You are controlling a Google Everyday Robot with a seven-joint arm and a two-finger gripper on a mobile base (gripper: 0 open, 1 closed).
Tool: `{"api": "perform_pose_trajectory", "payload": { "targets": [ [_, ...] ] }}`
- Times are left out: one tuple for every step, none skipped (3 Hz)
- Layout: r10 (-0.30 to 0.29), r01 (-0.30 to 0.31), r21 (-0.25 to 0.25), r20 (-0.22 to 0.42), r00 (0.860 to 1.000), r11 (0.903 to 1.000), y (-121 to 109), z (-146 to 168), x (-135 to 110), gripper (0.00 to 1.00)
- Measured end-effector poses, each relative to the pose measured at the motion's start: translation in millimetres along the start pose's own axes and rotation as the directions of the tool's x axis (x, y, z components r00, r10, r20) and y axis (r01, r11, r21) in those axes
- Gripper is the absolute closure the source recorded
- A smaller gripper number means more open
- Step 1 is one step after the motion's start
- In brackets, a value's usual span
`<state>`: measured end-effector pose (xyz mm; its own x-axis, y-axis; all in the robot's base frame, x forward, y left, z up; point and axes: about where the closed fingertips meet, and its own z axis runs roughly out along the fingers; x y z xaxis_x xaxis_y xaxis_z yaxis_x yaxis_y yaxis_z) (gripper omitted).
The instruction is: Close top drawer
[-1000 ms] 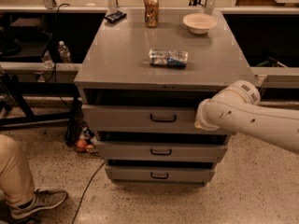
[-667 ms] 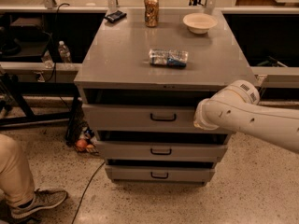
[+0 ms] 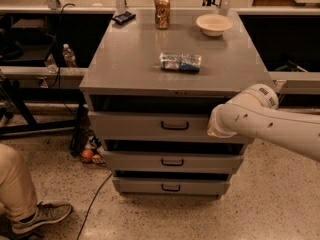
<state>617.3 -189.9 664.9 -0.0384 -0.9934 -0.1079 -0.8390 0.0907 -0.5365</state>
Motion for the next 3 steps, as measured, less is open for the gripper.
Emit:
{"api": "perform_pose_trajectory", "payload": {
  "targets": [
    [0.140, -0.138, 0.032, -0.063, 0.988, 0.9899, 23.5, -37.4, 50.6, 1.00],
    [0.222, -0.217, 0.059, -0.096, 0.970, 0.9744, 38.1, -62.6, 82.5, 1.00],
    [0.301, -0.294, 0.075, -0.117, 0.946, 0.9530, 44.9, -75.5, 110.4, 1.00]
  ]
}}
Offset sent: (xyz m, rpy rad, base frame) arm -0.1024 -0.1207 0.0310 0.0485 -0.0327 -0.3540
